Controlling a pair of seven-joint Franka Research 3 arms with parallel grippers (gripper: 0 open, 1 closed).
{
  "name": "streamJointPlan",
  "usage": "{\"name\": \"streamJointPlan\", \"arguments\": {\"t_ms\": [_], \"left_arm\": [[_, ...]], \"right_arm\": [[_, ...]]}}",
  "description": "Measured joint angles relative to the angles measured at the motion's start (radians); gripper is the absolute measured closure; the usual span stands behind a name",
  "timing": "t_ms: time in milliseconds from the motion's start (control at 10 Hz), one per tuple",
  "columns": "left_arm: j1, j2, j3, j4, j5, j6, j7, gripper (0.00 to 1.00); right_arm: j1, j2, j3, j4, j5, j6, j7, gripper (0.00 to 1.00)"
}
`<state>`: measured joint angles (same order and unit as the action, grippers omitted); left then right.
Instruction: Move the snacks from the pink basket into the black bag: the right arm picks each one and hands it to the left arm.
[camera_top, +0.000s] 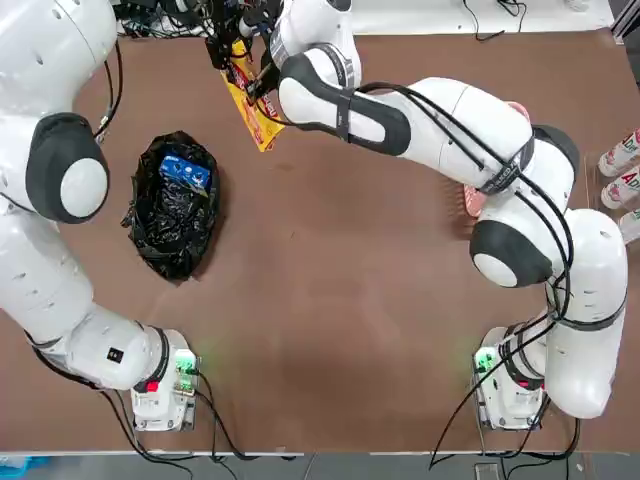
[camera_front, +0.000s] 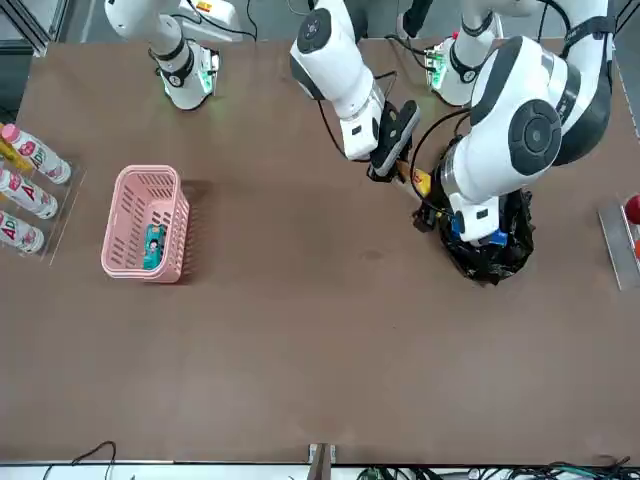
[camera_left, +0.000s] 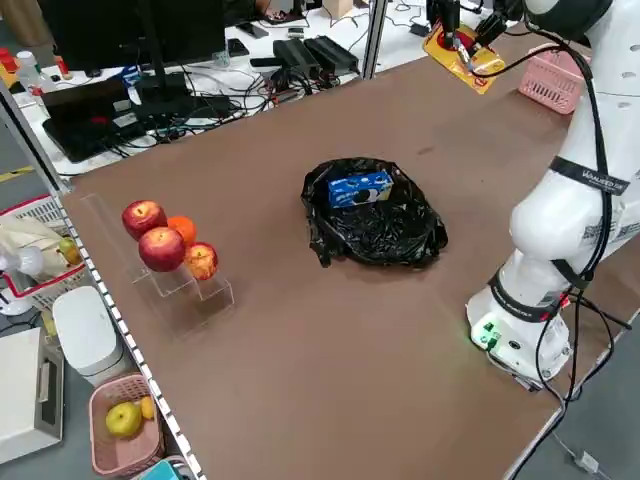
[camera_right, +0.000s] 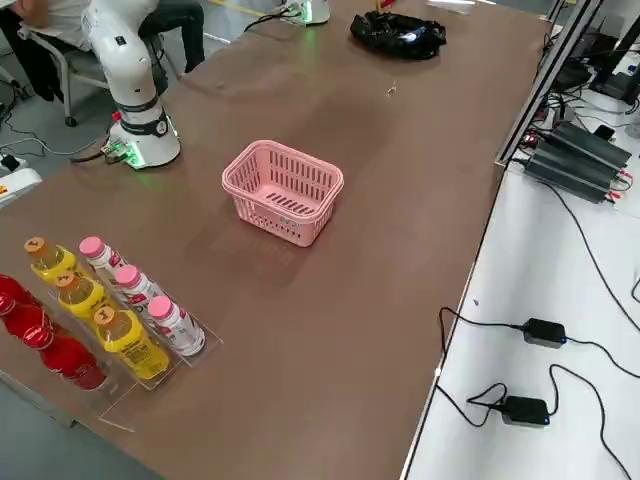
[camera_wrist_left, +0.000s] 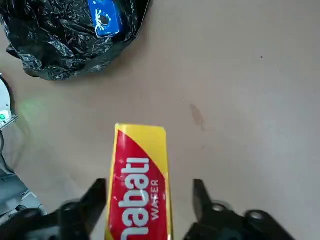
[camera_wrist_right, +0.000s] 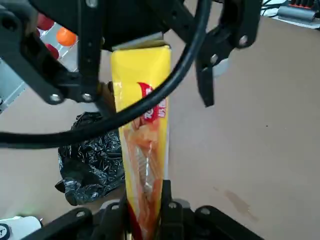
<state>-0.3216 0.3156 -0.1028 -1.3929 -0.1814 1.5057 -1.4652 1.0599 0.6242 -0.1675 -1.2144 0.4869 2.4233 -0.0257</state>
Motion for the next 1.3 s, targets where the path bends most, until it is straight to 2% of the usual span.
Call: {"name": "streamJointPlan", "arguments": {"t_ms": [100, 200, 300, 600, 800, 1100, 1200, 1300], "left_arm": [[0.000, 0.000, 0.000, 0.005, 0.000, -0.014, 0.000, 0.47], [0.001, -0.001, 0.001, 0.008, 0.000, -0.028, 0.001, 0.60], [0.002, -0.001, 0.001, 0.008, 0.000, -0.031, 0.003, 0.64], [0.003, -0.001, 0.001, 0.009, 0.000, -0.034, 0.007, 0.66], [0.009, -0.001, 0.002, 0.010, 0.000, -0.037, 0.019, 0.66], [0.020, -0.001, 0.017, 0.010, 0.001, -0.056, 0.091, 0.66], [0.050, -0.003, 0.024, 0.010, 0.003, -0.059, 0.132, 0.66], [0.104, -0.005, 0.026, 0.010, 0.003, -0.071, 0.189, 0.66]], "right_arm": [[0.000, 0.001, -0.002, 0.000, -0.002, 0.000, 0.002, 0.77], [0.000, 0.002, -0.003, 0.000, -0.005, 0.000, 0.002, 0.77], [0.001, 0.002, -0.003, 0.000, -0.005, 0.000, 0.002, 0.77], [0.001, 0.002, -0.004, 0.001, -0.005, 0.002, 0.003, 0.76], [0.002, 0.002, -0.004, 0.007, -0.005, 0.011, 0.012, 0.64], [0.005, 0.002, -0.004, 0.016, -0.024, 0.011, 0.054, 0.18], [0.008, 0.002, -0.004, 0.016, -0.030, 0.011, 0.067, 0.04], [0.009, 0.002, -0.004, 0.017, -0.035, 0.011, 0.078, 0.00]]}}
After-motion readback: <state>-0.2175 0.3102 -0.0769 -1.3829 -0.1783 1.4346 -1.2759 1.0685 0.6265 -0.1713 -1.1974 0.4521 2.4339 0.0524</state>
